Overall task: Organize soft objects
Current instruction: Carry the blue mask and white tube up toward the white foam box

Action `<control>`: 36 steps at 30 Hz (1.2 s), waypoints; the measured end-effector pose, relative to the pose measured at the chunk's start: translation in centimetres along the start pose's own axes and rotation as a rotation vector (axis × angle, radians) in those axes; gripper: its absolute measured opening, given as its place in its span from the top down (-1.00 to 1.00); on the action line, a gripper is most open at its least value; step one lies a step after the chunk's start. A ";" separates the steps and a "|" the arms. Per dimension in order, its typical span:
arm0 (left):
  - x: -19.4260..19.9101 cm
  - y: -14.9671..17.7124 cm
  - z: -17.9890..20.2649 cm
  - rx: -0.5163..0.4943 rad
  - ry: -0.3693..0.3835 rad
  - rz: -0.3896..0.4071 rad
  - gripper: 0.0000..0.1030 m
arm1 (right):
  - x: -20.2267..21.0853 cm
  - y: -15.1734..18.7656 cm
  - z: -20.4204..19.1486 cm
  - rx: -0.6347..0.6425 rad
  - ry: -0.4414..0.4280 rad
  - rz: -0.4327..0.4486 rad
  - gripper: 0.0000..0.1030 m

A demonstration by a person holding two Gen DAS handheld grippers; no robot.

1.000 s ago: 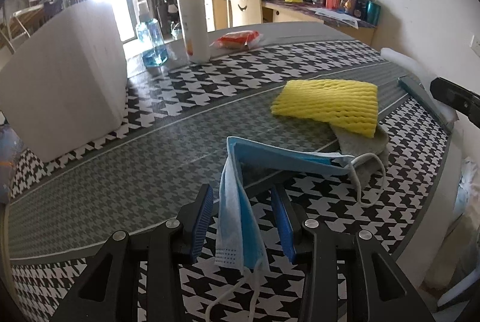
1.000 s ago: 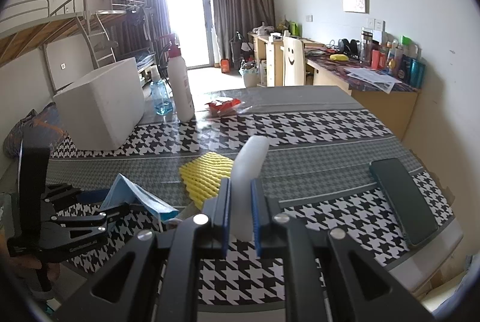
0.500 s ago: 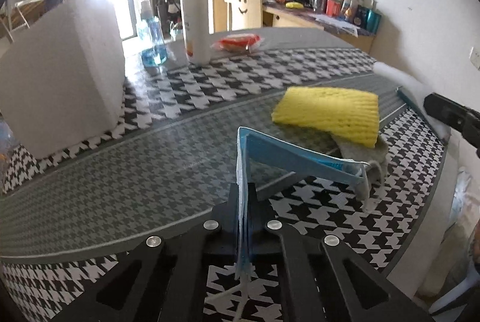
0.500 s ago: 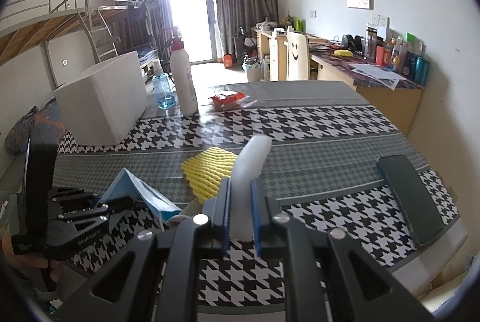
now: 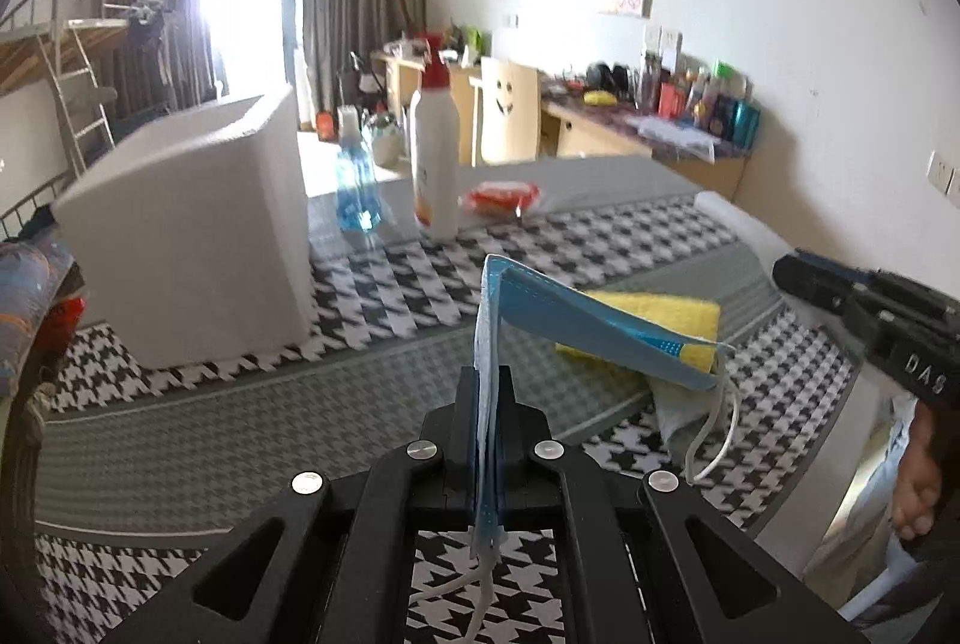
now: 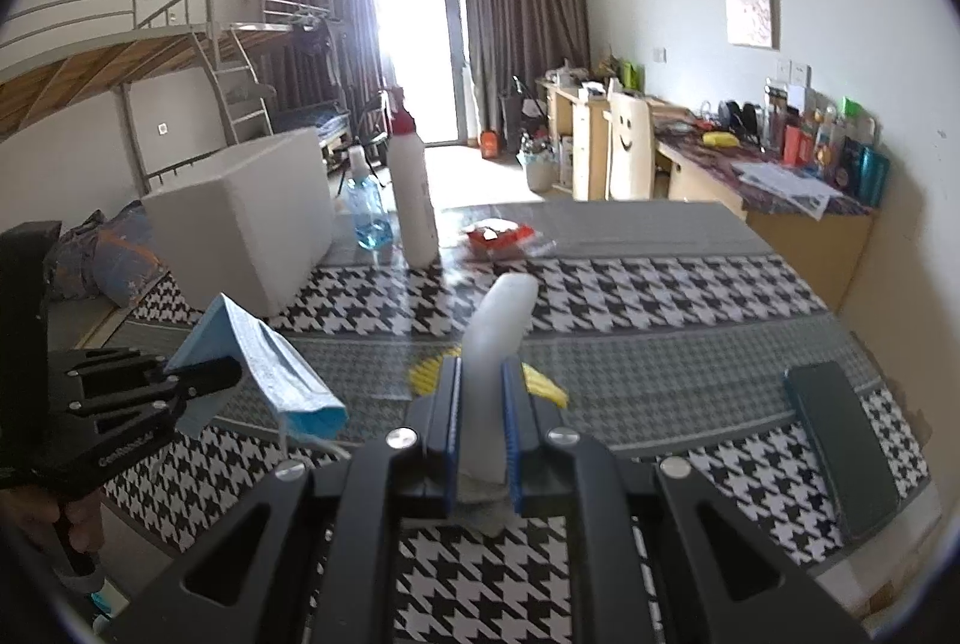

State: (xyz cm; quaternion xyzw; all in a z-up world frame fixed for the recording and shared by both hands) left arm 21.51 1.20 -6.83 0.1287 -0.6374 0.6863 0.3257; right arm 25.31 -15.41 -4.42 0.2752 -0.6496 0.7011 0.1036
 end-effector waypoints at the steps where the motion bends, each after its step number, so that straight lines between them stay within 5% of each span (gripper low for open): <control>1: 0.3 -0.2 -0.1 0.002 -0.003 0.010 0.93 | 0.2 -0.3 -0.3 0.007 -0.005 0.011 0.69; 36: 5.4 -6.4 -3.1 -0.007 -0.134 0.204 0.93 | 0.2 -5.1 -4.0 0.048 -0.102 0.129 0.69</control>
Point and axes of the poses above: each gripper's, at about its wrist camera, not at the fingertips, and x roughly against the way its jaws point, z to its right, y to its underside, the point moved 8 cm from there along -x, roughly the way its jaws point, and after that the axes turned 10 degrees about y, right-handed, at the moved point
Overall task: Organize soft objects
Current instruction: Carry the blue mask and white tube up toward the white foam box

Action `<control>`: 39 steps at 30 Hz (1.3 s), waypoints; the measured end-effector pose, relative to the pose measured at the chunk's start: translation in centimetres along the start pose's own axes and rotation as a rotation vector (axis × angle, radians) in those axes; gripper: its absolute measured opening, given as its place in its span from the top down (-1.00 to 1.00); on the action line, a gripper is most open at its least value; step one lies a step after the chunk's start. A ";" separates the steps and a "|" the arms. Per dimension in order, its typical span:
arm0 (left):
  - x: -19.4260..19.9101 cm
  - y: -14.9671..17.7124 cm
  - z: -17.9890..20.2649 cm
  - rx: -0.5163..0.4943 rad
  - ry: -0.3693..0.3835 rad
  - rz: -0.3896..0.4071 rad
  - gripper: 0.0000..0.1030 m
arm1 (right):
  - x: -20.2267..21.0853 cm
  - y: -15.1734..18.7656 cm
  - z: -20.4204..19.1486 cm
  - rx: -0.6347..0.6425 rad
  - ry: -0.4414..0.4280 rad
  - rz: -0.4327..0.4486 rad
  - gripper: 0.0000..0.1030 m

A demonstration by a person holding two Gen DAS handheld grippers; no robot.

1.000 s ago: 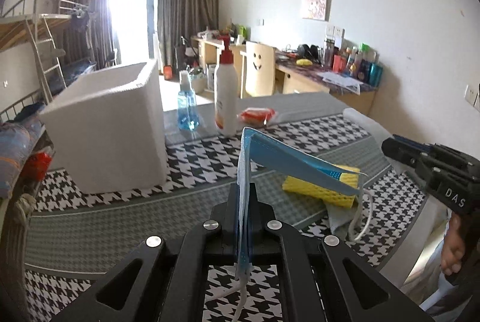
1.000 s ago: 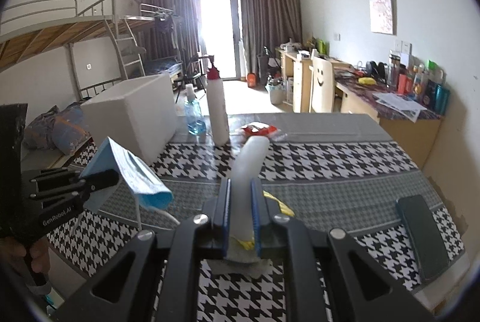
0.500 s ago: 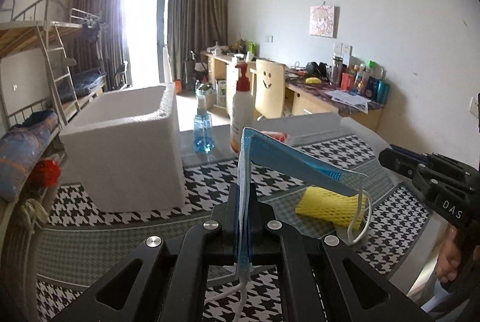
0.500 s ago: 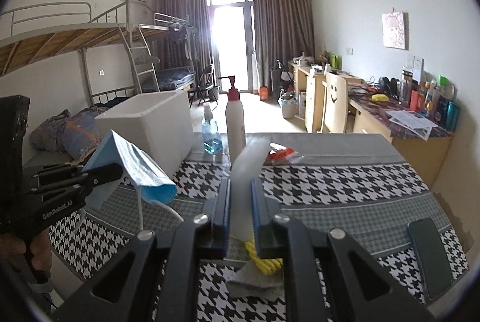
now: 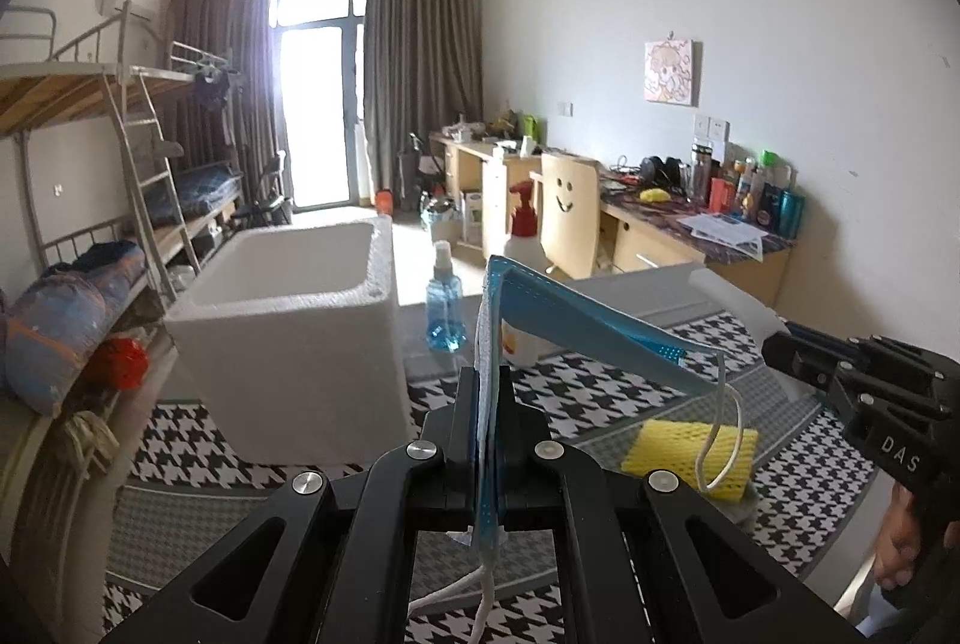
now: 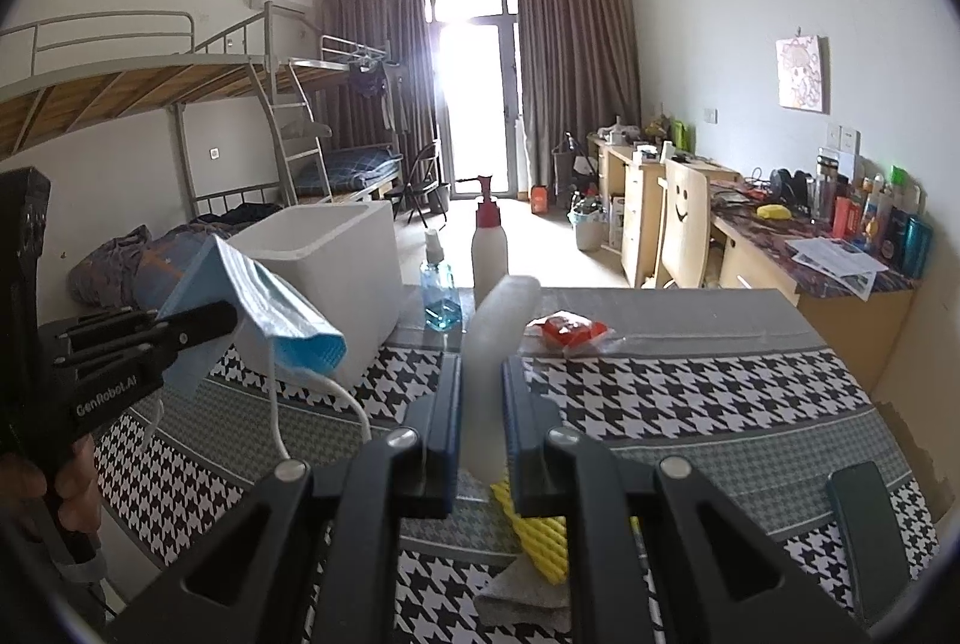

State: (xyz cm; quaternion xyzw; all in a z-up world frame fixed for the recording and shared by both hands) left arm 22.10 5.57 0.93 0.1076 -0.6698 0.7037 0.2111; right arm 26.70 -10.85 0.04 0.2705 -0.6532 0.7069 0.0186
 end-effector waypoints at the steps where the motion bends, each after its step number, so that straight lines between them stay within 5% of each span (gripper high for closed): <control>1: 0.0 -0.2 0.0 -0.004 -0.005 0.006 0.93 | 0.0 -0.1 0.0 0.001 -0.001 0.001 0.69; 39: -0.1 -5.7 -4.2 -0.002 -0.150 0.080 0.92 | -1.6 -5.6 -3.7 0.047 -0.047 0.044 0.69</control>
Point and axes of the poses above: each gripper's, at about its wrist camera, not at the fingertips, and x roughly against the way its jaws point, z to its right, y to its underside, the point moved 8 cm from there along -x, roughly the way its jaws point, and after that the axes turned 10 degrees about y, right-handed, at the moved point
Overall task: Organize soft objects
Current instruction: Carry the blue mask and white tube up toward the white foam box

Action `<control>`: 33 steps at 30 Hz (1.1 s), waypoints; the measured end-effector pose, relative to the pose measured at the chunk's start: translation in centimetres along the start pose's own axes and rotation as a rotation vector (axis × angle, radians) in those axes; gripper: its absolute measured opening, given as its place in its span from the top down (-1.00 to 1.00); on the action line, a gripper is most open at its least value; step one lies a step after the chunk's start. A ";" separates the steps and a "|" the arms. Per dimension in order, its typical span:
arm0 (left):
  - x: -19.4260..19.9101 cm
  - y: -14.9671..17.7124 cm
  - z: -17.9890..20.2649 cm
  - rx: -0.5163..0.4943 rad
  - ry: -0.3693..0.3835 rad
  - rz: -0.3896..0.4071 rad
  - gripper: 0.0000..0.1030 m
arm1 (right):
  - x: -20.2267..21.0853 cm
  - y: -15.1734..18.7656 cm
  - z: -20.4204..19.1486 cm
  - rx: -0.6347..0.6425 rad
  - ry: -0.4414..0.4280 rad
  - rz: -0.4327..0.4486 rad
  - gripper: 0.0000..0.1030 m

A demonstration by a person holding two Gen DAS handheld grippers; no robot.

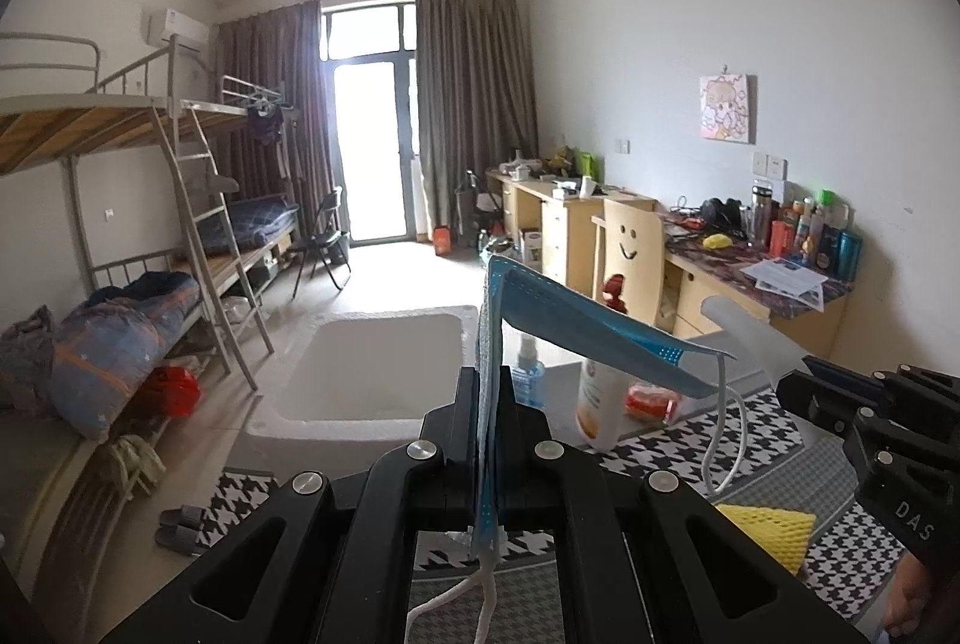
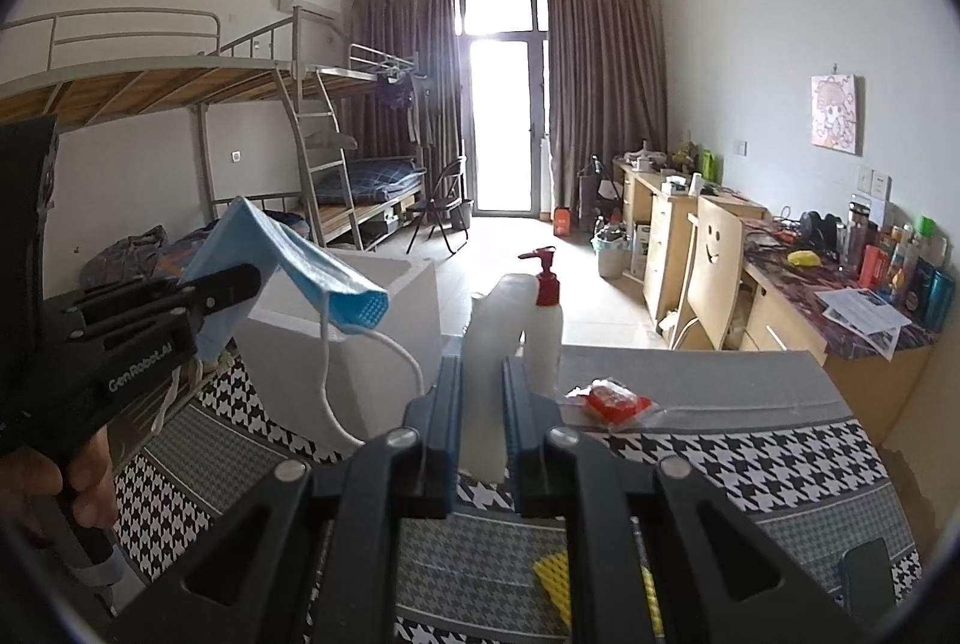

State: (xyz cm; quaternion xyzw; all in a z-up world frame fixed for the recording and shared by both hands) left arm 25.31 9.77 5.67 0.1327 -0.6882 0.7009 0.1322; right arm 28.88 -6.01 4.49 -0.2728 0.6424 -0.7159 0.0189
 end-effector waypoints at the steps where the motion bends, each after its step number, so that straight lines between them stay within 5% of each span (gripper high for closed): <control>1: 0.0 -0.1 -0.1 0.002 -0.005 0.001 0.92 | -0.1 -0.2 -0.2 0.004 -0.002 0.003 0.69; 33: 0.4 -0.9 -8.6 0.087 -0.201 0.006 0.92 | -5.0 -3.1 -5.8 0.111 -0.092 0.002 0.69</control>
Point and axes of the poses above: each gripper's, at about its wrist camera, not at the fingertips, and x roughly against the way its jaws point, z to its right, y to its underside, the point moved 8 cm from there along -x, roughly the way its jaws point, and after that the axes turned 10 degrees about y, right-handed, at the moved point
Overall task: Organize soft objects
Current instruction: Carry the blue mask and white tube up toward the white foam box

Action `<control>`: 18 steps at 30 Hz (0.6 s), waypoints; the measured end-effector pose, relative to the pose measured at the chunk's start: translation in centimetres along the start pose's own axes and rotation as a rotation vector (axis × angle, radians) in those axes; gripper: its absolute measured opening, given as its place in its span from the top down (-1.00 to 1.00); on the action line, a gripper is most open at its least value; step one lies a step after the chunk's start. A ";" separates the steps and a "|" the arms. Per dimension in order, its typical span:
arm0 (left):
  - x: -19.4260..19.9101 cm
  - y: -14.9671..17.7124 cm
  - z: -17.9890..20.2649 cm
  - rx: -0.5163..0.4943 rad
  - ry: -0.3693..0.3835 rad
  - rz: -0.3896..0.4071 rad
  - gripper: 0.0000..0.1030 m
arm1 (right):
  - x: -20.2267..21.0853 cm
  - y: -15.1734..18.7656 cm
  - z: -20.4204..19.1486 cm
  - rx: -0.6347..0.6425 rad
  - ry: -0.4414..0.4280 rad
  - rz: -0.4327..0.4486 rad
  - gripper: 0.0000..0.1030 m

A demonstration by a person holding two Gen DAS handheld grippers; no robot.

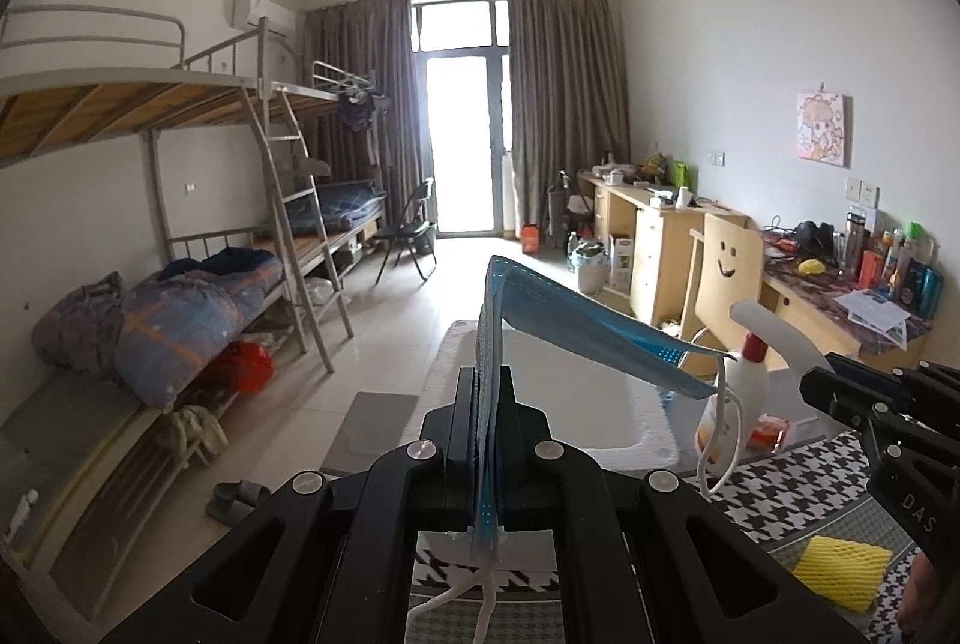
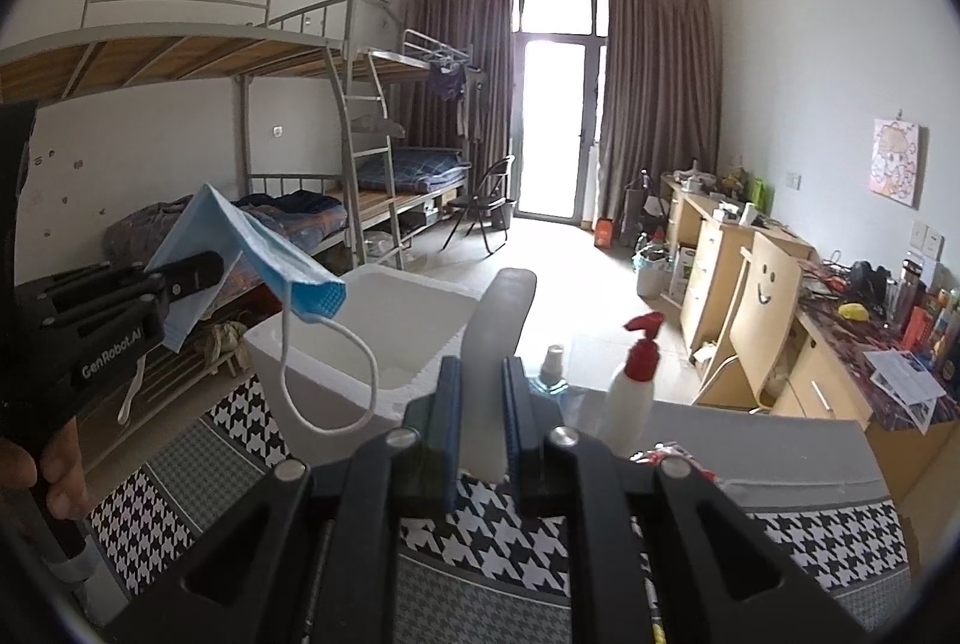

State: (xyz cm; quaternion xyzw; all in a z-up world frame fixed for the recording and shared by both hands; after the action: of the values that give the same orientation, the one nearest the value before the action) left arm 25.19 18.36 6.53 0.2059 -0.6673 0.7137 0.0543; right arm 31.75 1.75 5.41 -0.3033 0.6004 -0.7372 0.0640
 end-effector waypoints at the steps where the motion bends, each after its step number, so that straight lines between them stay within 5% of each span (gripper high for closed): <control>1: 0.0 0.0 -0.2 0.004 -0.006 0.001 0.92 | -0.1 0.0 0.0 0.001 -0.004 0.000 0.69; 18: 1.5 0.6 -4.4 0.061 -0.069 0.014 0.92 | -2.1 -1.2 -3.4 0.038 -0.086 -0.001 0.69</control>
State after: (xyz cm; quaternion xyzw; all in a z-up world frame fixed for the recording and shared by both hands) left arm 22.69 22.28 6.42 0.2272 -0.6481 0.7266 0.0200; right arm 32.02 5.88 5.38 -0.3336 0.5829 -0.7348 0.0950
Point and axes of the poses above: each gripper's, at about its wrist camera, not at the fingertips, and x roughly against the way its jaws point, z to its right, y to its underside, the point moved 8 cm from there along -x, roughly the way its jaws point, and after that the axes turned 10 degrees about y, right-handed, at the moved point
